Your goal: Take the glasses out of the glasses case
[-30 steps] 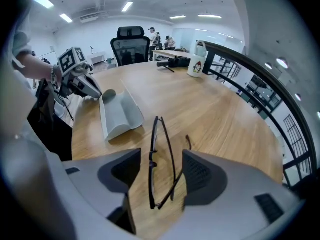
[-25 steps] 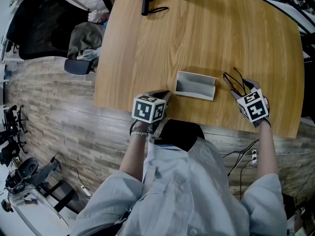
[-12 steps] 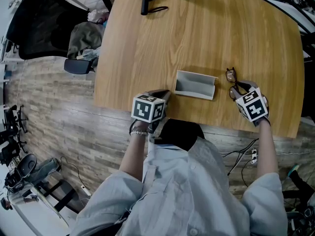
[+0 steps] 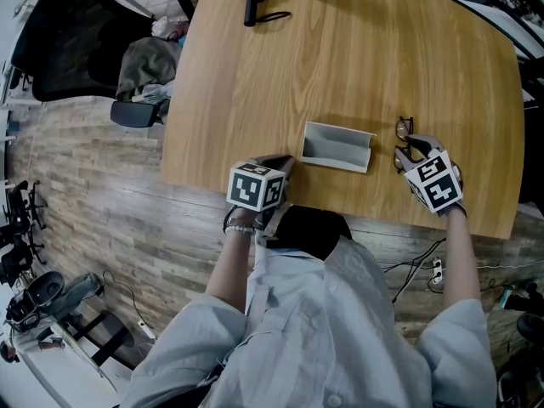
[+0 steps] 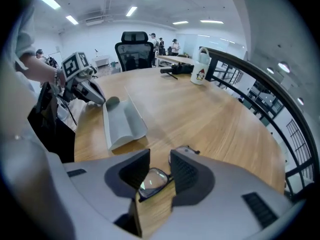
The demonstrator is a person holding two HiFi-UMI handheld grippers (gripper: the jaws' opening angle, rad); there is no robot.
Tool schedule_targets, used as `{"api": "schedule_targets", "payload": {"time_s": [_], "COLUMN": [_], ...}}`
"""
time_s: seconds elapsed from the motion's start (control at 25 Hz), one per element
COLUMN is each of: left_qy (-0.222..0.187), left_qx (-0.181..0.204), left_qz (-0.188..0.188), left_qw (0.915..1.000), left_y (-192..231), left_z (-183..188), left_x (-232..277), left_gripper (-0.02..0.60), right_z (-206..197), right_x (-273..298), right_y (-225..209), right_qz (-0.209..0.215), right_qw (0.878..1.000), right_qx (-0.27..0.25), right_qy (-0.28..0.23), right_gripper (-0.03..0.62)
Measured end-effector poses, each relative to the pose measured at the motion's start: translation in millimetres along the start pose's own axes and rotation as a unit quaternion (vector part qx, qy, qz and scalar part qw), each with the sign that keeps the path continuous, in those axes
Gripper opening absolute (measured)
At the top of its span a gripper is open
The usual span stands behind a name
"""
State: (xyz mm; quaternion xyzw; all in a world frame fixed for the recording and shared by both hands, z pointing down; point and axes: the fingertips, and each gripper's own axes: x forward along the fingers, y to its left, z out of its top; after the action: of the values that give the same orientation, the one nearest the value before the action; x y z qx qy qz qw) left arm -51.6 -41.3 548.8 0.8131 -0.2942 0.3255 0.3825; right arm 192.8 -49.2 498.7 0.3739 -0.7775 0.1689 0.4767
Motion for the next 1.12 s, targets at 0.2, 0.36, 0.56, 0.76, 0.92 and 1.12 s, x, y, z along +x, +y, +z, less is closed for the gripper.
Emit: {"api": "schedule_targets", "payload": {"time_s": [0.2,0.36,0.56,0.76,0.92,1.12], "left_qy": [0.000,-0.002,-0.003,-0.004,-0.004,-0.005], "left_qx": [0.000,-0.002,-0.002,-0.001,-0.001,-0.003], "left_qz": [0.000,0.000,-0.001,-0.002,-0.004,-0.006], "left_qw": [1.0000,1.0000,1.0000,1.0000,1.0000,1.0000], "left_y": [-1,0,0,0,-1,-1], "left_z": [1,1,2,0,1,1], "left_x": [0,0,-1,-1,-2,-2], "left_gripper": [0.005,0.005,0.005,0.005,0.005,0.005], "right_z": [37,62,80,80,80,75], "right_x": [-3,-1,9,17,13,12], "right_y": [22,40,57,67,73,81], "right_qz": [0.030,0.052,0.074,0.082,0.085,0.090], "right_qw": [0.998,0.995,0.991,0.988,0.988,0.988], "right_qx": [-0.038,-0.064,-0.093,-0.117,-0.119,-0.117], "right_qy": [-0.040,-0.055,-0.060,-0.051,-0.054,-0.054], "right_gripper": [0.150,0.153,0.153,0.153,0.153,0.153]}}
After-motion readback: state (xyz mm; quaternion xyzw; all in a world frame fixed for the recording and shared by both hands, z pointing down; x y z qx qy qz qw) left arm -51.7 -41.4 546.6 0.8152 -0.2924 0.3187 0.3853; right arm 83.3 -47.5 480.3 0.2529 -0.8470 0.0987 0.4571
